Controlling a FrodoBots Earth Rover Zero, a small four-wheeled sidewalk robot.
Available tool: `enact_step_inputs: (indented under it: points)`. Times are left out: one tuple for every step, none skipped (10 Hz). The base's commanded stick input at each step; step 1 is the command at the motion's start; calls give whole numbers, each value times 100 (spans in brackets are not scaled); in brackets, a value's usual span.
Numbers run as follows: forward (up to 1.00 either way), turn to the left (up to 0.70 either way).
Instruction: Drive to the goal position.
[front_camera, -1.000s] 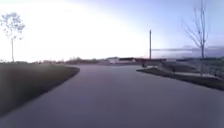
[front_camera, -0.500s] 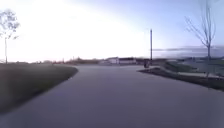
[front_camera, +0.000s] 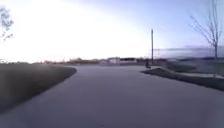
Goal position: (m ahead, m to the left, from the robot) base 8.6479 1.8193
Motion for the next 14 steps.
enact_step_inputs:
  points:
    - [100,4]
    - [100,5]
    - [100,5]
    - [100,4]
    - [100,4]
    - [100,4]
    - [100,4]
    - [100,4]
    - [100,4]
    - [100,4]
    - [100,4]
    - [100,4]
    - [100,4]
    - [100,4]
